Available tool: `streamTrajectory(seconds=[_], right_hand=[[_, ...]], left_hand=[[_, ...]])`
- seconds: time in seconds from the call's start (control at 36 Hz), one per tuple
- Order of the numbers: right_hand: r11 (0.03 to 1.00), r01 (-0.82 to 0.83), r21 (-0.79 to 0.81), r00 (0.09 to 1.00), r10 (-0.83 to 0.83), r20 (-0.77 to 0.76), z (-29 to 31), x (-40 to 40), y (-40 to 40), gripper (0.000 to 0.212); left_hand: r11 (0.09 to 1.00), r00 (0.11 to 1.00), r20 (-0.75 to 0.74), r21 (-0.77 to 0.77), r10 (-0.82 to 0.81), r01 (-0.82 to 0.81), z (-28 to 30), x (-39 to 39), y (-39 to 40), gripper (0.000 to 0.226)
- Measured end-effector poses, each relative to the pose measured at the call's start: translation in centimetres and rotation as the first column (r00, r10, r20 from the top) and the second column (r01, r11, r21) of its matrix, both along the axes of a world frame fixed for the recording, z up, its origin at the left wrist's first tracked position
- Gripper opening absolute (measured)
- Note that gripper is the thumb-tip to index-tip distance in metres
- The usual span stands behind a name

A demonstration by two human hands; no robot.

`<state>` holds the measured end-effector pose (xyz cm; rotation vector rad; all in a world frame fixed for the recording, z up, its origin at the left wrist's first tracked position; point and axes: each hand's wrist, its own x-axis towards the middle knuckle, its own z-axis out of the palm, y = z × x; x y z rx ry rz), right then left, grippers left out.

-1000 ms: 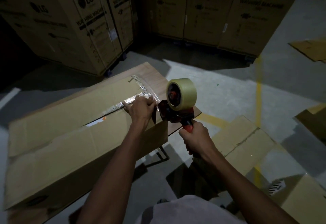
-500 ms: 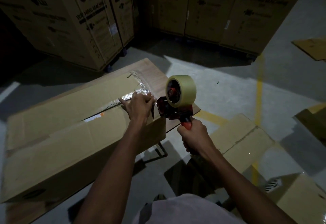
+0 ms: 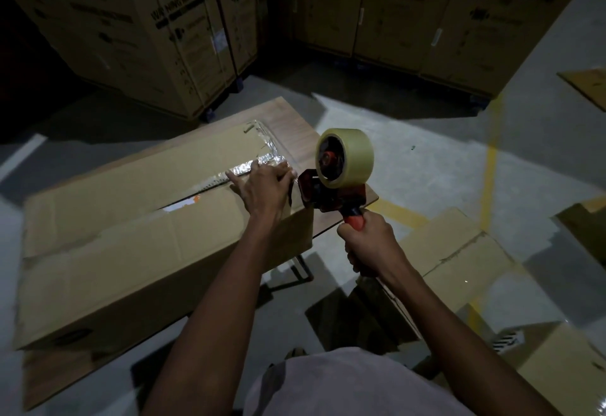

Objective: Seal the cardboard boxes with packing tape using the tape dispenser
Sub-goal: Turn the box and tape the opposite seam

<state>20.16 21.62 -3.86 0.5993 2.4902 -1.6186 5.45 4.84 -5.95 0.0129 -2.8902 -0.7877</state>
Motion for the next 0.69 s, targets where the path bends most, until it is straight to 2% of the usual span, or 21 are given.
streamTrajectory(seconds=[0.14,0.33,0.47,0.69], right_hand=[[1.000,-0.010,0.014,1.000,0.010,0.009,0.2,-0.1,0.2,0.015],[0.998,-0.028,0.060,1.000,0.028,0.001,0.3,0.2,-0.1,0.017],[0.999,-0.008,0.053,1.000,0.009,-0.006,0.4,0.3,-0.1,0.012],[0.993,-0.015,0.121,1.000,0.016,-0.015,1.4,0.5,-0.1,0.009]], left_hand=[[0.999,1.000,-0.026,-0.050,0.009,-0.010,-0.1,-0.1,0.1,0.027],[1.000,0.999,-0.048,-0.028,0.010,-0.012,-0.1,0.0,0.0,0.025],[0.998,1.000,0.004,-0.054,0.012,-0.012,0.1,-0.2,-0.1,0.029],[0.997,1.000,-0.004,-0.072,0.003,-0.003,0.3,0.1,-0.1,0.025]])
